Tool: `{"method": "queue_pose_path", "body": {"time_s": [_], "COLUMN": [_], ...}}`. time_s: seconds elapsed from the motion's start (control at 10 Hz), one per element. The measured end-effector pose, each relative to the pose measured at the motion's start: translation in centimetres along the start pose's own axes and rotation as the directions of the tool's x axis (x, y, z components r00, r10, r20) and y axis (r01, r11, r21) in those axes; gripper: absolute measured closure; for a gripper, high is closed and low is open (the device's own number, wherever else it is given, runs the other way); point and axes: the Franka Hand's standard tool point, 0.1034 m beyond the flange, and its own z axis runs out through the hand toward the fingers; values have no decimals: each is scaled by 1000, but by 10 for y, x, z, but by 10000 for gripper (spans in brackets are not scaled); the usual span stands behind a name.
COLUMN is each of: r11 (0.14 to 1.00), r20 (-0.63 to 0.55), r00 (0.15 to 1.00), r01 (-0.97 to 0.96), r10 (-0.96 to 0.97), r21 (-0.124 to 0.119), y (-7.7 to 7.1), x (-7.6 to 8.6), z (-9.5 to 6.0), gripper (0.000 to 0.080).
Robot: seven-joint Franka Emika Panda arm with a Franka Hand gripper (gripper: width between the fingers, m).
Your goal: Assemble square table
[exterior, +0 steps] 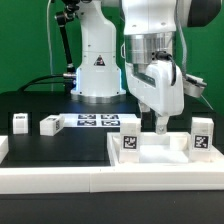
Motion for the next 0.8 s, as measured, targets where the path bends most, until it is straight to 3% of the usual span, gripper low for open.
{"method": "queue_pose_path", "body": {"time_s": [0.1, 0.2, 0.3, 0.4, 0.8], "r11": [1000, 1000, 1000, 999, 1000], "r20": [-4, -22, -24, -38, -43], "r00": [1000, 1000, 1000, 999, 999], "r01": [1, 5, 6, 6, 12], "r10": [-1, -5, -5, -4, -11], "r21": [-3, 31, 24, 51, 20], "y": [5, 8, 14, 15, 29], "x": [1, 5, 4, 8, 7], "z": [3, 6, 10, 12, 29], "gripper": [151, 151, 151, 151, 151]}}
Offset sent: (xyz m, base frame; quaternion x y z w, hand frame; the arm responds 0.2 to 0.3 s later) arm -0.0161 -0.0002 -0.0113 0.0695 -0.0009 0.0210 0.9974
